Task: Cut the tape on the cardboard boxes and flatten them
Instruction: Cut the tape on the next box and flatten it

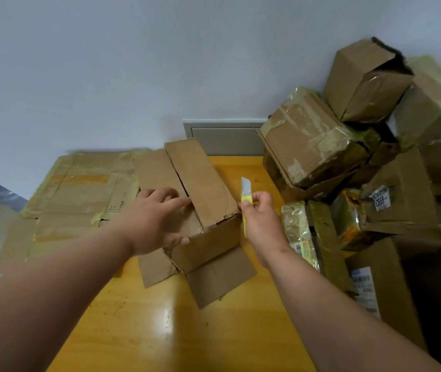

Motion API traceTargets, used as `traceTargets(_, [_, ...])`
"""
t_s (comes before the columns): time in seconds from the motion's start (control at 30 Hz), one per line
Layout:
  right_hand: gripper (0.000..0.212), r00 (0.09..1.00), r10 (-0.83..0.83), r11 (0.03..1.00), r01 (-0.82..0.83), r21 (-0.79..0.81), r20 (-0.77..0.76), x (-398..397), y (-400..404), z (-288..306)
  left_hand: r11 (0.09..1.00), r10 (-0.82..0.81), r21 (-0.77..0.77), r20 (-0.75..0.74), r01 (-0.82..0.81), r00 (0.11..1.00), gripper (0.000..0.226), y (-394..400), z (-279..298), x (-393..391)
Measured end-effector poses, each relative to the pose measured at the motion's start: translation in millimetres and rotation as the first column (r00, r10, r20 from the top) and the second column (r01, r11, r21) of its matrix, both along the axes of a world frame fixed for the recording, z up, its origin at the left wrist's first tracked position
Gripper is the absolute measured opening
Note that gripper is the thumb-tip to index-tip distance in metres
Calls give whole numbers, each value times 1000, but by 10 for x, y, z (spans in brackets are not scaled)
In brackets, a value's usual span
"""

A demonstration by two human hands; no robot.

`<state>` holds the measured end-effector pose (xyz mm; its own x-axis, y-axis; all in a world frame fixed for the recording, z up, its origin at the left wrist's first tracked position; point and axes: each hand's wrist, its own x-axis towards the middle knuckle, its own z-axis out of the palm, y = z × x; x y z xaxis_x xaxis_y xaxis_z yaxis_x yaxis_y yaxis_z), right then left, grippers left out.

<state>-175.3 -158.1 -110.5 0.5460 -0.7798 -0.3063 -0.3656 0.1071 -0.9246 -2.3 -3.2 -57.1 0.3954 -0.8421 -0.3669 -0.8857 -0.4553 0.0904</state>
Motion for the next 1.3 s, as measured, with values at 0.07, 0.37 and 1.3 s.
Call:
traceTargets(0.07, [5,1000,-13,1000,13,-18,8,47,-63,43,999,-29,14,-35,30,999,91,-49,4,-10])
traceTargets(0.37, [8,996,-83,996,83,-12,14,36,-145,18,952,-221,228,53,204,974,110,-375,111,59])
traceTargets(1.3, [11,982,46,987,-73,-144,-181,-67,313,25,938,-332,-90,50,335,942,121,-402,-104,202])
